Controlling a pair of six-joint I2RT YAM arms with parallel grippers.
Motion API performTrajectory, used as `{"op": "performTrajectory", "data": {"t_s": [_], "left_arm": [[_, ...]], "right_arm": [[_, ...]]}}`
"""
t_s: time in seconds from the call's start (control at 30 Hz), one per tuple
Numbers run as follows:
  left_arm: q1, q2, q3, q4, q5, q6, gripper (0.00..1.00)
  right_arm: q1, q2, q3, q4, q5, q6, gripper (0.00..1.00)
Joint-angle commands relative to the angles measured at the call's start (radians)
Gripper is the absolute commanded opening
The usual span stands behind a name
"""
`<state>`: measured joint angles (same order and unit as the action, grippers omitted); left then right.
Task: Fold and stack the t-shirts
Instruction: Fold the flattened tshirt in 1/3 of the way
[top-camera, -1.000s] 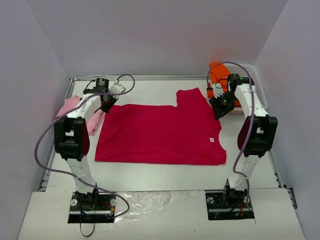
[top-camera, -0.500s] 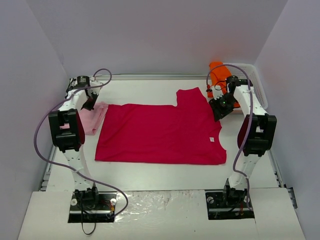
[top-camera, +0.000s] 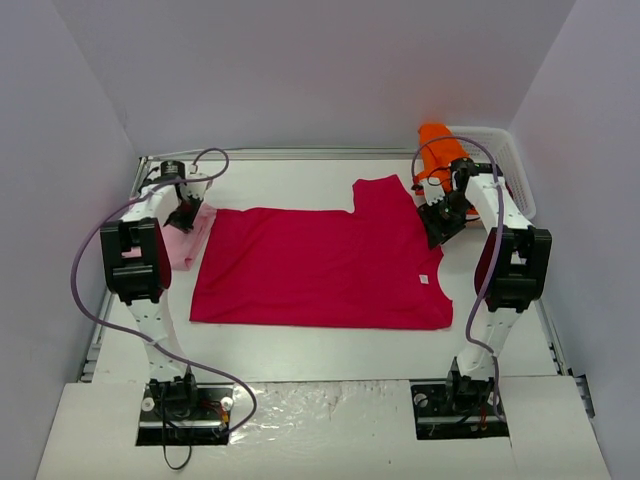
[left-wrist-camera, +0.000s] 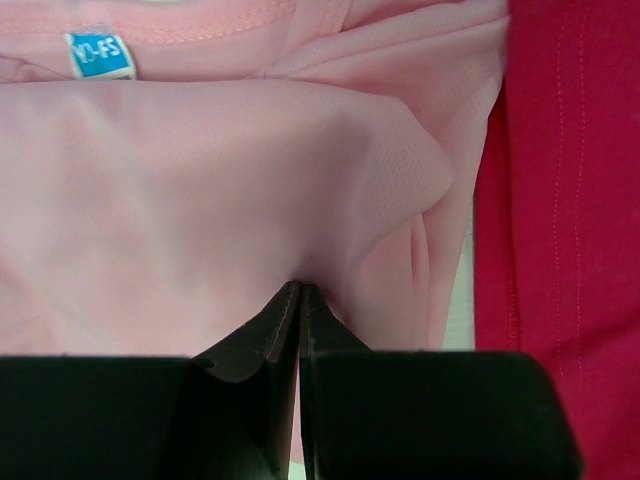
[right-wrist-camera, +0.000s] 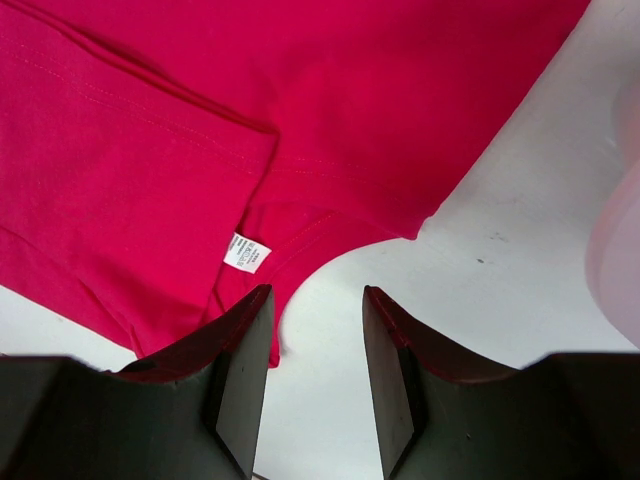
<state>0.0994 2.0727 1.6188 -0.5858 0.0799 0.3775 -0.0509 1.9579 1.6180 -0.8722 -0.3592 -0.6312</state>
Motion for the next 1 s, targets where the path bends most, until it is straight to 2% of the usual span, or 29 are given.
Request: {"op": "performTrajectory", "data": {"t_s": [0.0, 0.27, 0.97], "left_arm": [[0.013, 0.032, 0.036, -0.02, 0.035, -0.006, 0.02], [0.014, 0.102, 0.121, -0.052, 0.103, -0.038, 0.02], [0.02, 0.237, 0.355, -0.092, 0.067, -0.106, 0.02]], "right_arm": [[0.005, -0.036, -0.017, -0.027, 0.008, 0.005, 0.37], [0.005, -0.024, -0.021, -0.022, 0.017, 0.014, 0.37], [0.016, 0.015, -0.018, -0.005, 0.023, 0.027, 0.37]]}}
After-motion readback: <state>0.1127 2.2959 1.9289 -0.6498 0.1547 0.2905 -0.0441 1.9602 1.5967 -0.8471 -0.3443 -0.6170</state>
